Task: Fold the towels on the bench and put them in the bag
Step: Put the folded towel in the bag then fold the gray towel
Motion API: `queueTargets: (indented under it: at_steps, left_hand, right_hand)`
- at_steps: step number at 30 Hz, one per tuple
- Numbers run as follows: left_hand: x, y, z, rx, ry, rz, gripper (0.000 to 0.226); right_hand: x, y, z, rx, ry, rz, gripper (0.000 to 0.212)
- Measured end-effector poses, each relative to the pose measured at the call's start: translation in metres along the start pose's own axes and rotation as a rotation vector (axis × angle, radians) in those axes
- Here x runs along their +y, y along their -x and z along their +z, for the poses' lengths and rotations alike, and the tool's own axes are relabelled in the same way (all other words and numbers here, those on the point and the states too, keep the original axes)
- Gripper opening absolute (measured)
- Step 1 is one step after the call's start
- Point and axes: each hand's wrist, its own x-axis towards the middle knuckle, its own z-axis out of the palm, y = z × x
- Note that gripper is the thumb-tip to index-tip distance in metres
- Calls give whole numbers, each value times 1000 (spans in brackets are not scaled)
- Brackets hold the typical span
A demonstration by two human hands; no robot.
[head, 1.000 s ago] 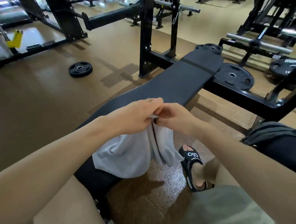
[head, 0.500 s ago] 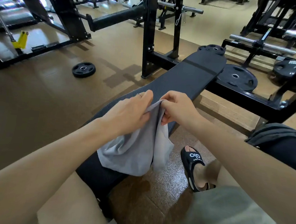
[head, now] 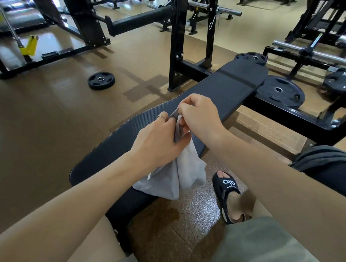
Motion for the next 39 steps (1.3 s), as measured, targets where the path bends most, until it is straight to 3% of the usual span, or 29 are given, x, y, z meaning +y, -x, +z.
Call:
queueTargets:
  at_steps: [7,14,19,25,32,36,39]
  left_hand:
    - [5,-1,-1,56,50,-111,28]
    - [-33,-2,-24,-15,-166,-75,26]
    - [-36,7,-26,5,-45,-79,26]
    - [-11,5,-1,55,-34,-66,61]
    - [-9,4,11,125,-24,-138,21]
    - [-41,15,4,97,-88,-1,19]
    - [-68,19,-9,44,-215,117,12]
  right_hand:
    - [-8,-7,-5,148,103,-162,12]
    - [-9,-23,-36,273,269,-226,12]
    - [-21,-23,-31,237,-15,-85,14]
    - [-33,-20,-7,220,-202,-3,16]
    - [-43,-20,-9,265,-387,42,12]
    - [-39,-32,-30,377,-285,-22,6]
    - [-29,-41,-45,443,-159,-64,15]
